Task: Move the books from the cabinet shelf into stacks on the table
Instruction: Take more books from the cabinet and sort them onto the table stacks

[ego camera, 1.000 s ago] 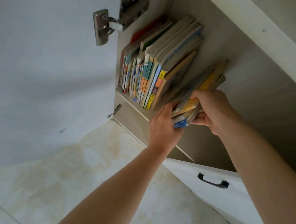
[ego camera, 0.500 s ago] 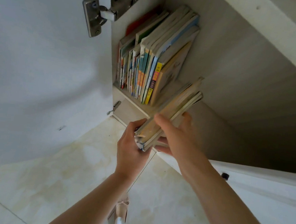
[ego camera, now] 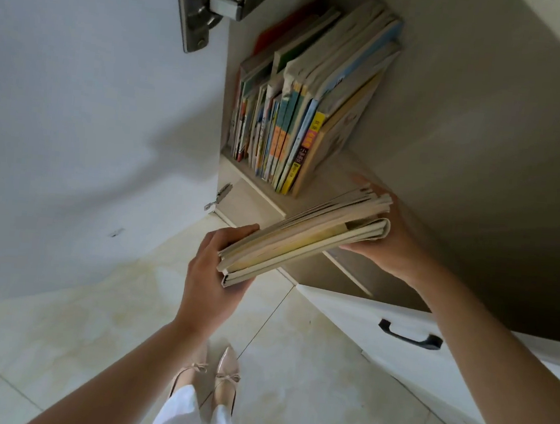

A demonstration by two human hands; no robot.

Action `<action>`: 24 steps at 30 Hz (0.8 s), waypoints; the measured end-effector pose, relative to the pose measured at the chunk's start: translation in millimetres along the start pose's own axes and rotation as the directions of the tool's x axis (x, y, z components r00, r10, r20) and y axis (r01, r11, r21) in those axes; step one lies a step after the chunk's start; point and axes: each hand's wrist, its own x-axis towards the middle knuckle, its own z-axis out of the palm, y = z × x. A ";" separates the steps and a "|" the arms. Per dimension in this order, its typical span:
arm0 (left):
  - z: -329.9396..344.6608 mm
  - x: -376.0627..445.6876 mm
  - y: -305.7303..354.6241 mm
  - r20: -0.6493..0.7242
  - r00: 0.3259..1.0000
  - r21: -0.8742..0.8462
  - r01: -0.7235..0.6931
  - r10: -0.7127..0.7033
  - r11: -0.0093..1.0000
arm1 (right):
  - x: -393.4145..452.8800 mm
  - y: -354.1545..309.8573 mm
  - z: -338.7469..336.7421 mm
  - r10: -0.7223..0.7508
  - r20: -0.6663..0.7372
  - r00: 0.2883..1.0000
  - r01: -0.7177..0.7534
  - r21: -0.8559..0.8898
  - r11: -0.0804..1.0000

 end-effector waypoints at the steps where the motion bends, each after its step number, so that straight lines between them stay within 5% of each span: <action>1: -1.6 0.5 0.0 0.013 1.000 -0.002 -0.004 0.005 1.000 | 2.6 3.2 1.9 -0.008 0.015 1.000 0.008 0.030 1.000; 15: -18.6 7.9 16.9 0.055 0.998 0.086 0.007 -0.012 0.996 | -15.5 5.4 11.3 -0.072 -0.037 0.997 0.074 0.045 0.996; 24: -63.9 -26.1 104.9 0.125 0.962 -0.010 0.246 -0.243 0.969 | -97.2 -37.7 -9.3 0.049 0.045 0.998 -0.054 0.131 0.990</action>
